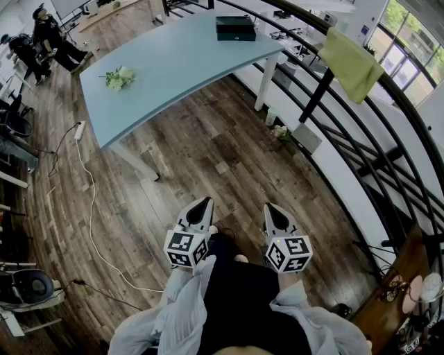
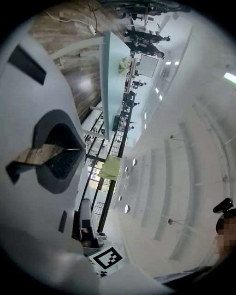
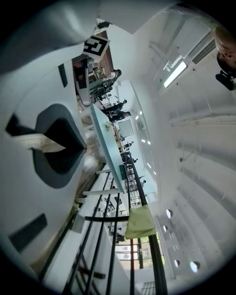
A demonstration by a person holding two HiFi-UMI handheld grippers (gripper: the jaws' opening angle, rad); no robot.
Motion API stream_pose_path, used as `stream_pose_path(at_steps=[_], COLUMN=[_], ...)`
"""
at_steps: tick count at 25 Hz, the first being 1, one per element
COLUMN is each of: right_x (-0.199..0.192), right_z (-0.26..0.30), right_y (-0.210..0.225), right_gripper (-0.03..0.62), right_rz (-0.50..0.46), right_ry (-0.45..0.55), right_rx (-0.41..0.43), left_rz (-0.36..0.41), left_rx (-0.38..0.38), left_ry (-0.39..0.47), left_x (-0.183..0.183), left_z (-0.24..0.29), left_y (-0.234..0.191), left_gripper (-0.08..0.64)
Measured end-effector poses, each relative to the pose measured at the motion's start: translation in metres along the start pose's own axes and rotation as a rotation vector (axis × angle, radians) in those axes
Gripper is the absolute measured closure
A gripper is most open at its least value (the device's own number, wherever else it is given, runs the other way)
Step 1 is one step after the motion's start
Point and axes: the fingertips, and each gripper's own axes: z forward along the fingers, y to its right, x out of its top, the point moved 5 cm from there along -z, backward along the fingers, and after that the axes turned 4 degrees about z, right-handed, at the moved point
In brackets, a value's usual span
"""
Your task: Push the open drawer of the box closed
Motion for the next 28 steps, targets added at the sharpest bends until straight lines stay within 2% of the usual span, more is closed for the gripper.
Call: stream_pose_path(at_steps=[6, 9, 15, 21, 28], right_x=[-0.021, -0.023, -0.025, -0.038, -0.036], right_z=[-0.039, -0.052, -0.075, -0.085, -0.078], right_y=[-0.007, -0.01, -0.009, -0.005, 0.009], right_gripper=[0.584, 0.584, 0.584, 0.584, 0.584], right_rz=[0.058, 0.023, 0.015, 0.029, 0.045], right_ry=[0.04, 0.058, 0.078, 0.06, 0.055], right_rx=[-0.009, 0.0, 0.001, -0.005, -0.028], left_rz=[0.018, 0.005, 0.014, 0.008, 0.021], left_rx=[0.0, -0.006, 0.005, 0.001, -0.005], left_ry=[0.011, 0.017, 0.025, -0.015, -0.014], left_x=[-0.01, -0.015, -0.014, -0.031, -0.027], left_z=[-0.041, -0.05, -0.059, -0.066, -0.049], left_y=[0.031, 0.044, 0.059, 0.071, 0.07], left_gripper=[0.541, 0.541, 0.543, 0.543, 0.541])
